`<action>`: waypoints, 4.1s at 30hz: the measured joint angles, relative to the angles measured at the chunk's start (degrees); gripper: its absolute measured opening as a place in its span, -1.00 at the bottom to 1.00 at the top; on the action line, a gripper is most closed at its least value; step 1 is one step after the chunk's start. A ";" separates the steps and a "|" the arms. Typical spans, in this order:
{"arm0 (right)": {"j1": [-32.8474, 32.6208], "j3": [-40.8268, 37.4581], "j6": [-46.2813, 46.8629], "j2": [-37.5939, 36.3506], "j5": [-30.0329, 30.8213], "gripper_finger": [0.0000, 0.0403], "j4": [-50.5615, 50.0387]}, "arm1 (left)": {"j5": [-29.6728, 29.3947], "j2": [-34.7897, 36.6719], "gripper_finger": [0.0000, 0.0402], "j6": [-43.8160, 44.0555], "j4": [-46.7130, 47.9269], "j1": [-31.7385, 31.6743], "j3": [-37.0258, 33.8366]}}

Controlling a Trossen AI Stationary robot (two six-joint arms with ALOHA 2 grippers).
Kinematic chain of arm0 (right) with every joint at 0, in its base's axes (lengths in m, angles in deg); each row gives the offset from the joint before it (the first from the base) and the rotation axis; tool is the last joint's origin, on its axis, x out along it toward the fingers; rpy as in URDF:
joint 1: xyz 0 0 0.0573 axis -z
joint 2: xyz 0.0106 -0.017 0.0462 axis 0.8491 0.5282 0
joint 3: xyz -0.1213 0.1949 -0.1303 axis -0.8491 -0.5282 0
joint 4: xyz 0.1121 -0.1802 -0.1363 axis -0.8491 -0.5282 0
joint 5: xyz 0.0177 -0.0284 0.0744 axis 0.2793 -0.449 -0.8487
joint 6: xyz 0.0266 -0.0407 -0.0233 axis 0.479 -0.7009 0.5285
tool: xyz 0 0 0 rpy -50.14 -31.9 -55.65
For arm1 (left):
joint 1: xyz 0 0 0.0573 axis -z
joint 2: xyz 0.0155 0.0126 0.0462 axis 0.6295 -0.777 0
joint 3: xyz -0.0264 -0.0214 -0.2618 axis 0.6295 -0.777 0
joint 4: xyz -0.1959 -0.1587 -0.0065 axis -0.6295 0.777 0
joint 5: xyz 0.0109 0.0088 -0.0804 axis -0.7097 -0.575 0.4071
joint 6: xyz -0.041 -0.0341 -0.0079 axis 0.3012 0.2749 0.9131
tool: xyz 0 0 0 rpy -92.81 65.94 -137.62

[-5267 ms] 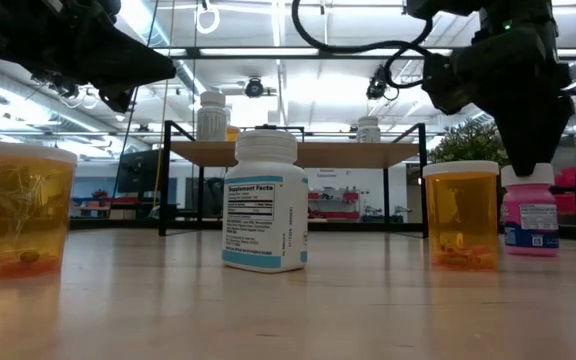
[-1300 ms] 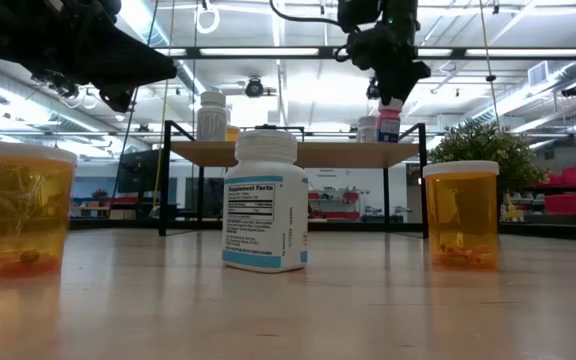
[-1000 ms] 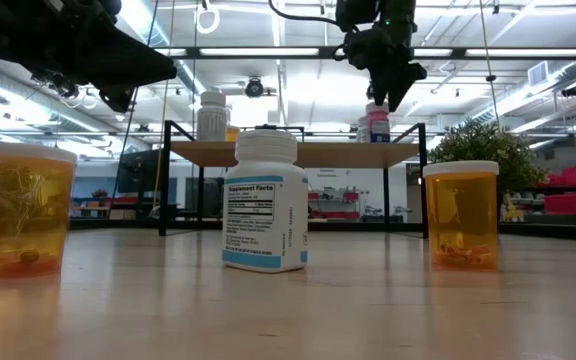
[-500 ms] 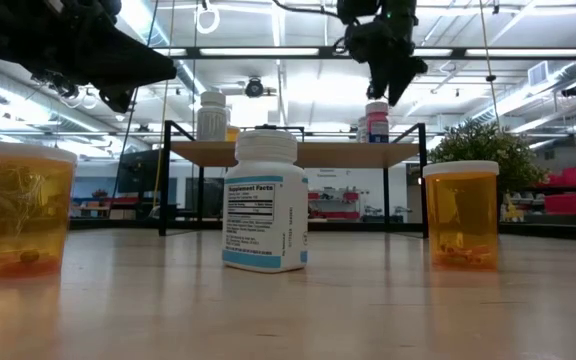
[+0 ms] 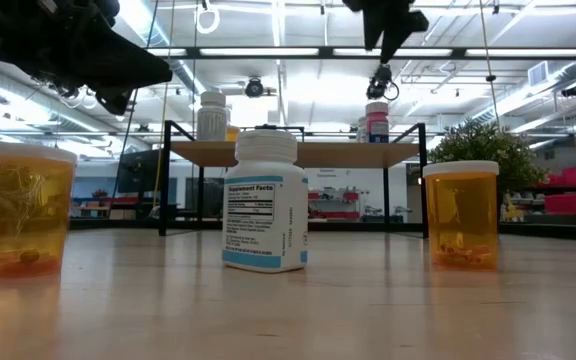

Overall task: Pick and place medicine bottles onto shelf by color
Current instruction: Put the right yellow pill bottle on the shelf, then put the white pill bottle on the shelf

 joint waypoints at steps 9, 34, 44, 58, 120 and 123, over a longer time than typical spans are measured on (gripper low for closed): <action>-13.38 -1.36 6.80 4.09 2.23 0.16 4.71 | -0.01 0.01 -0.71 -0.12 -0.48 0.06 0.02; -29.76 -1.83 16.10 19.30 -4.41 0.48 8.27 | -0.01 0.01 -0.70 0.34 0.04 0.12 0.02; -32.97 -13.32 20.33 19.41 -6.44 0.55 15.43 | -0.01 -0.01 -0.72 -0.30 0.04 0.12 0.02; -33.41 -21.47 21.50 19.20 -5.10 0.55 22.17 | 0.01 0.01 -0.69 -0.25 0.06 0.12 0.02; -30.39 -22.51 7.33 17.79 -2.39 0.55 51.21 | 0.01 0.01 -0.68 1.86 1.07 0.14 0.02; -30.35 -22.51 6.22 17.79 -1.39 0.55 51.01 | 0.01 0.01 -0.69 1.89 1.08 0.14 0.02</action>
